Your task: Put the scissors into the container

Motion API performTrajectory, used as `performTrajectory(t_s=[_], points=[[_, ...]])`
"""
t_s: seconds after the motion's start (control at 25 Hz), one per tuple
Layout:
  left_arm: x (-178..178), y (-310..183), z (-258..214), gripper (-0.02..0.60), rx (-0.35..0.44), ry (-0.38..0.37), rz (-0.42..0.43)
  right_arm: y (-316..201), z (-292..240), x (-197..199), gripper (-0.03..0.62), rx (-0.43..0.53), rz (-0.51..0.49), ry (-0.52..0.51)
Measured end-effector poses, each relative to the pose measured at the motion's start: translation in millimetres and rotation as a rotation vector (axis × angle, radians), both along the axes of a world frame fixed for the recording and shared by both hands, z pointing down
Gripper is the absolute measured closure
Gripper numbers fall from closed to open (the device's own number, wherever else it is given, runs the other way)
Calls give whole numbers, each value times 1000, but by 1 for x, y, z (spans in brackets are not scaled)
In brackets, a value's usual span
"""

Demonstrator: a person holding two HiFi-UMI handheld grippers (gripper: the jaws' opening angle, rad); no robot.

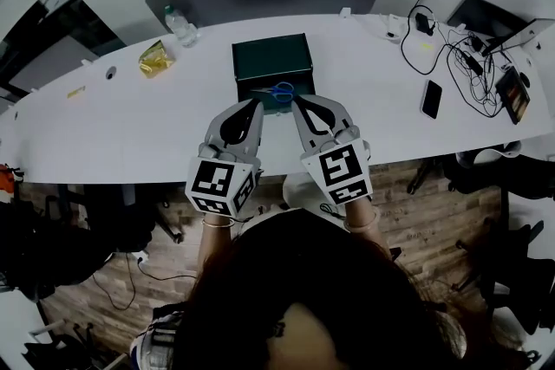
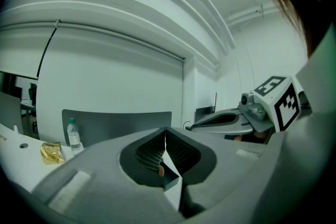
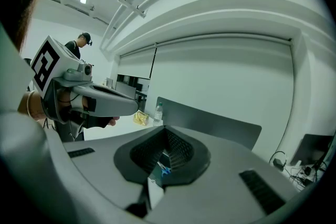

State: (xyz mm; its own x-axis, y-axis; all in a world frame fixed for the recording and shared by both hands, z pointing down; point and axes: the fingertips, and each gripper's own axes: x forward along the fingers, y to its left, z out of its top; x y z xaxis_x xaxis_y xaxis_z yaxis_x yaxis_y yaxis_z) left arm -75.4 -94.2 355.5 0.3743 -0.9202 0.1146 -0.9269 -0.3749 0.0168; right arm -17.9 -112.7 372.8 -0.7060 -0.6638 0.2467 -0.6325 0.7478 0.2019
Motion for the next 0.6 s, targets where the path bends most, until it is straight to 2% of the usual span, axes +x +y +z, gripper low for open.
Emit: performTrajectory(t_s=[0.6], points=[[-3,-14,3,568,-13,-3,-8,-13,1,-4,586,-5,4,-26]])
